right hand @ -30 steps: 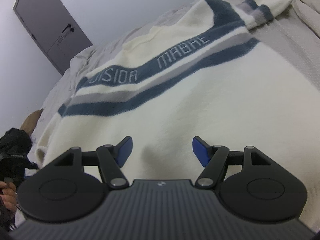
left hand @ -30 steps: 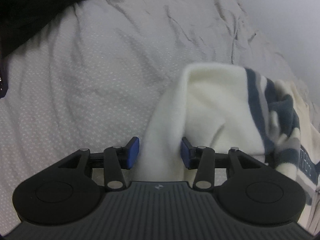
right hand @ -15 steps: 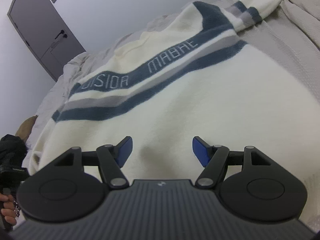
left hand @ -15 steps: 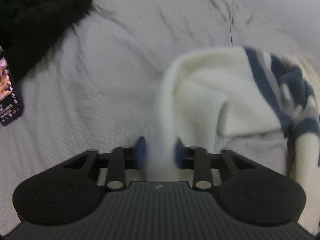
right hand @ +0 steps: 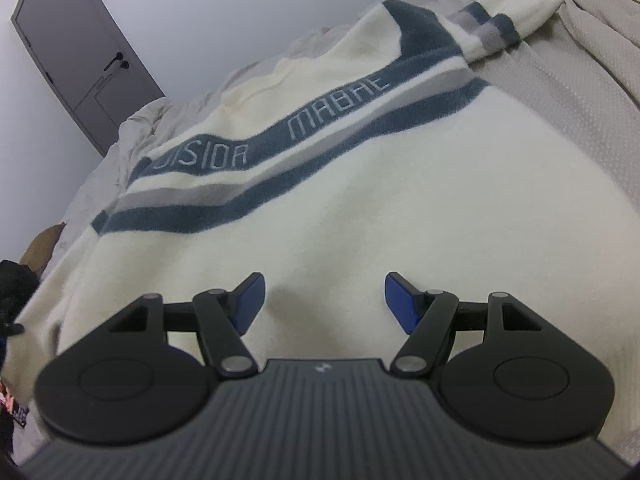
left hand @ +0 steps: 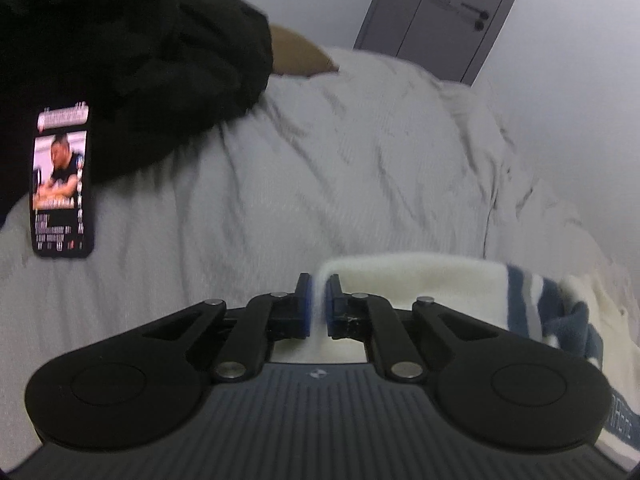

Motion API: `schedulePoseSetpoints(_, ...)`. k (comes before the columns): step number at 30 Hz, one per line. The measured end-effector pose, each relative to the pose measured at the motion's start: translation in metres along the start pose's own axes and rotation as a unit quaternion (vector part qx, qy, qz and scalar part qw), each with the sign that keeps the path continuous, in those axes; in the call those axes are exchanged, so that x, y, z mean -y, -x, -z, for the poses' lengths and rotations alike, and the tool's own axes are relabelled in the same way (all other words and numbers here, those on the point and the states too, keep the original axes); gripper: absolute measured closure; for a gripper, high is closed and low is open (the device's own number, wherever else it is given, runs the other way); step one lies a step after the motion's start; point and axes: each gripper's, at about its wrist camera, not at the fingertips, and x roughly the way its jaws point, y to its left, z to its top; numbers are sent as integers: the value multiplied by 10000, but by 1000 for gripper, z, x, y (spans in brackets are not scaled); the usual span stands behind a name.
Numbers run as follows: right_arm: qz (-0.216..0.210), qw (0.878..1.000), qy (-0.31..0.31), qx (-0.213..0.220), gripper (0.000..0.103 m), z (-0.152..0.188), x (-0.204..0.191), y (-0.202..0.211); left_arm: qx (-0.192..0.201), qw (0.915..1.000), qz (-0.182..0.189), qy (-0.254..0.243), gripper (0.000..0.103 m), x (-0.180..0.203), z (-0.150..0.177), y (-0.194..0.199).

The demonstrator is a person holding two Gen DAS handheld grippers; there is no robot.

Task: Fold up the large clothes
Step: 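Pull the sleeve outward from the sweater body with the left gripper and release it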

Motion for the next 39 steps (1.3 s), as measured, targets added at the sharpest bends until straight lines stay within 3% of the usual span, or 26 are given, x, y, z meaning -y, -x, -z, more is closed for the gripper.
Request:
schedulePoseSetpoints(5,16,10000,23,-22,35,1,0,-1,248,9980,-129,-566,95,7,-16,-9)
schedulePoseSetpoints(11,-74,9999,133,-9,34,-1,-3,-2,503,9939,-144,-968,96,19,-70,-24)
schedulePoseSetpoints(17,18,9989,439,148,34,-6,-13,-7,1227,9751,-363,-1810,96,59,-145,-35)
schedulePoseSetpoints(23,235,9965,759,278,35,-13,-16,-9,1540,9600,-698,-2233,96,89,-202,-82)
schedulePoseSetpoints(27,381,9942,951,322,35,-16,-18,-17,1348,9605,-961,-2236,96,92,-211,-145)
schedulePoseSetpoints(32,481,9923,1113,260,35,-19,-20,-30,801,9672,-1032,-2177,96,79,-194,-229)
schedulePoseSetpoints(36,609,9901,1246,234,35,-20,-23,-38,577,9691,-981,-2190,95,62,-182,-267)
schedulePoseSetpoints(39,626,9888,1340,209,35,-20,-25,-45,339,9764,-802,-1974,95,51,-178,-279)
